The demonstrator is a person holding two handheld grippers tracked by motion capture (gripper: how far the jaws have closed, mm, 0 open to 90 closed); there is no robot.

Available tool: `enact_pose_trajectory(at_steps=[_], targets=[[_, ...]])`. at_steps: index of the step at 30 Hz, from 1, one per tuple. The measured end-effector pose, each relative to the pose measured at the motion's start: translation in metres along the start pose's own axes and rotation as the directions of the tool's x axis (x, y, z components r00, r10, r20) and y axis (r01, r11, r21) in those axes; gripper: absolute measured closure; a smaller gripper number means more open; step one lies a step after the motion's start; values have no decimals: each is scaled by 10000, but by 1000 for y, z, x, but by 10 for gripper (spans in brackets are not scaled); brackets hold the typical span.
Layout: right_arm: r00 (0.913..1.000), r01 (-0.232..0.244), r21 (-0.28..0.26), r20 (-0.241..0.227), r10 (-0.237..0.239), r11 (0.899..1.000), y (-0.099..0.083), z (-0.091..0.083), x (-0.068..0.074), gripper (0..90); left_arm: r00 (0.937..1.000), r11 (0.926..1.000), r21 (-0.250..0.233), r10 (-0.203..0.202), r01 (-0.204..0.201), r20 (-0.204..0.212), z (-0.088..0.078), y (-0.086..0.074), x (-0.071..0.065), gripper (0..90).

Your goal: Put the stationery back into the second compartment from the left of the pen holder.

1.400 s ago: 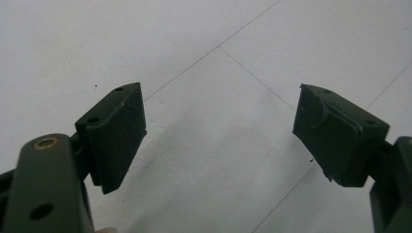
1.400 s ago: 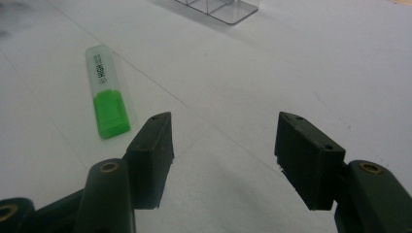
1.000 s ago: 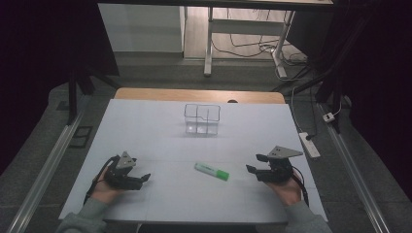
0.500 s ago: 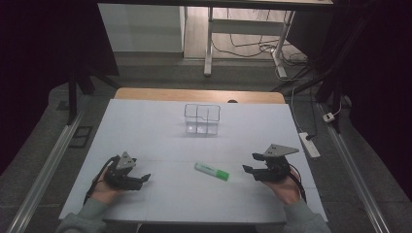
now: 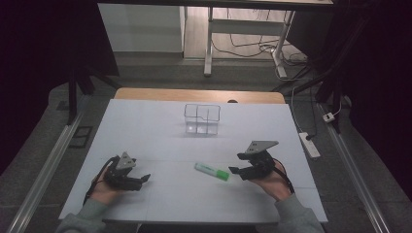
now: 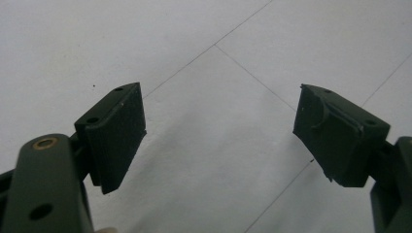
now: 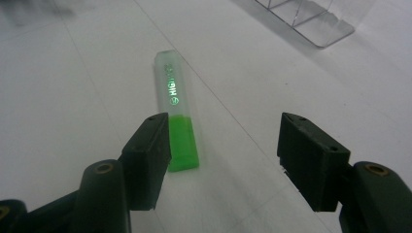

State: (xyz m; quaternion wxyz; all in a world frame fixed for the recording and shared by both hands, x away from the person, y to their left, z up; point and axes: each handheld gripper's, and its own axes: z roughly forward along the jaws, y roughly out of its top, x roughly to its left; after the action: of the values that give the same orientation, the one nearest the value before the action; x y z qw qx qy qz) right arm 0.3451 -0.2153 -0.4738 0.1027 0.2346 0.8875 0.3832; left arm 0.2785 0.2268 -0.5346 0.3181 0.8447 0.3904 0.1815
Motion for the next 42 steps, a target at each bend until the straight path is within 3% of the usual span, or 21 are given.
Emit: enact_pose_trajectory(at_steps=[9,16,23,28,32,37,42], targets=[[9986,411,184,-328,-404,9990,17,2,6,366,10000,10000,-4,-12,12,-19,-1,0,0,190],[9911,918,1013,-1061,-810,9906,33,14,11,356,10000,10000,-3,-1,1,-60,-1,0,0,190],[9857,1245,1833,-1353,-1004,9751,42,34,13,354,9999,10000,-10,48,-48,-100,-2,0,-1,190],[9817,1509,2459,-1509,-1160,9575,49,52,15,351,10000,10000,-26,19,-19,-94,-2,-1,-1,190],[9808,1583,2999,-1580,-1147,9407,46,61,15,352,9999,10000,-40,53,-53,-103,-2,-1,-2,190],[9803,1696,3384,-1546,-1231,9256,42,69,16,376,9999,10000,-59,80,-81,-118,-3,-1,-2,191],[9782,1859,3506,-1538,-1393,9179,40,75,18,422,9999,9999,-26,109,-109,-116,-2,-1,-2,191]])
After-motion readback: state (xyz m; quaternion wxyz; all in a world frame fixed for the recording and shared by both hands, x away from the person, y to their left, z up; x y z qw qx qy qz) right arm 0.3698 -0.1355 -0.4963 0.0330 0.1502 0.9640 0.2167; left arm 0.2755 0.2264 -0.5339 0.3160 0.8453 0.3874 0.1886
